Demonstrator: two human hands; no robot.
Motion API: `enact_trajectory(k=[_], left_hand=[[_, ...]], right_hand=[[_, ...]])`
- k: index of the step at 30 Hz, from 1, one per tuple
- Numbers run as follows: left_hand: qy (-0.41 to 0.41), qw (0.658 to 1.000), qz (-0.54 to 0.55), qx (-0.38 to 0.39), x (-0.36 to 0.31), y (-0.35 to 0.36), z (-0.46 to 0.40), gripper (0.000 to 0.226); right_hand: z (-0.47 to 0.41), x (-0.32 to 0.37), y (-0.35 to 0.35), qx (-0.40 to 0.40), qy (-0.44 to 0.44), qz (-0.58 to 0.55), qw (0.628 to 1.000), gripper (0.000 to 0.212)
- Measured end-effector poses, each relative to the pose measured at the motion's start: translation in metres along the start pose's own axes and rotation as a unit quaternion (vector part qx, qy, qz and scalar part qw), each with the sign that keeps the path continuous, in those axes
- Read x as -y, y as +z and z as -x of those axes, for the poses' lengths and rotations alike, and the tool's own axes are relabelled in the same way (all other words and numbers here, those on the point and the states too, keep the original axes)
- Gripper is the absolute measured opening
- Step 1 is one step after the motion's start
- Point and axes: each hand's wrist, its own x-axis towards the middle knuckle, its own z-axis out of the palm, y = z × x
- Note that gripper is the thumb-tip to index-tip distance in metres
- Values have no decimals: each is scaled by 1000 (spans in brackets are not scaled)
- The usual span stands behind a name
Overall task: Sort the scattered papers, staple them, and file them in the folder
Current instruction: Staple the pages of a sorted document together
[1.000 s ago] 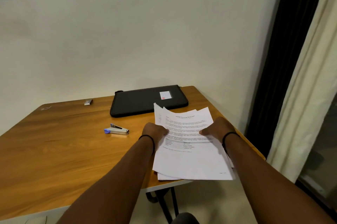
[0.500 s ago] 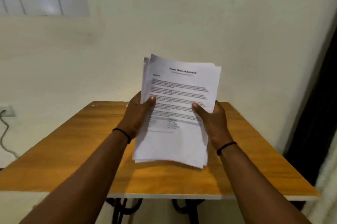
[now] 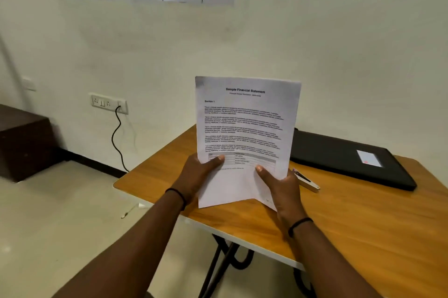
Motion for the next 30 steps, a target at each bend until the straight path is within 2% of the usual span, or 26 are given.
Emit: enact_trajectory(k=[5, 7, 9, 11, 13, 15, 16, 17, 19, 21, 22, 24, 25, 28, 30], left_hand=[[1, 999, 1, -35, -9, -34, -23, 29], [-11, 997, -43, -56, -10, -53, -34, 33], [-44, 987, -140, -69, -2, -73, -45, 37], [-101, 962, -242, -81, 7, -84, -47, 41], [-143, 937, -304, -99, 16, -91, -49, 43], [-152, 904, -391, -87, 16, -95, -52, 35], [-160, 880, -440, -77, 14, -97, -55, 31], [-174, 861, -472, -72, 12, -98, -56, 33], [-218, 835, -501, -67, 10, -100, -61, 44], [-252, 800, -539, -74, 5, -98, -62, 60], [-255, 768, -580, -95, 4, -95, -63, 71], [-209, 700, -666, -149, 4, -85, -61, 79], [-161, 689, -688, -163, 6, -75, -61, 75], [-34, 712, -685, -148, 24, -35, -66, 65], [-8, 735, -671, -98, 38, -7, -78, 65]], right_hand=[[-26, -15, 31, 27, -17, 38, 999, 34], [-36, -27, 43, 26, 25, 65, 997, 39], [-44, -41, 49, 2, 57, 190, 980, 34], [-44, -52, 45, -32, 24, 370, 928, 17], [-41, -53, 29, -92, -87, 525, 842, 10], [-45, -50, -1, -130, -160, 635, 744, 21], [-48, -47, -18, -137, -145, 667, 718, 30], [-50, -44, -33, -138, -111, 682, 709, 39], [-50, -39, -52, -140, -35, 667, 731, 45], [-49, -39, -58, -134, -18, 668, 732, 38], [-49, -39, -61, -131, -22, 683, 718, 33], [-50, -40, -61, -121, -38, 707, 696, 20], [-52, -41, -62, -114, -46, 711, 692, 17], [-55, -46, -54, -74, -95, 693, 711, 23], [-59, -53, -48, -41, -134, 677, 723, 25]])
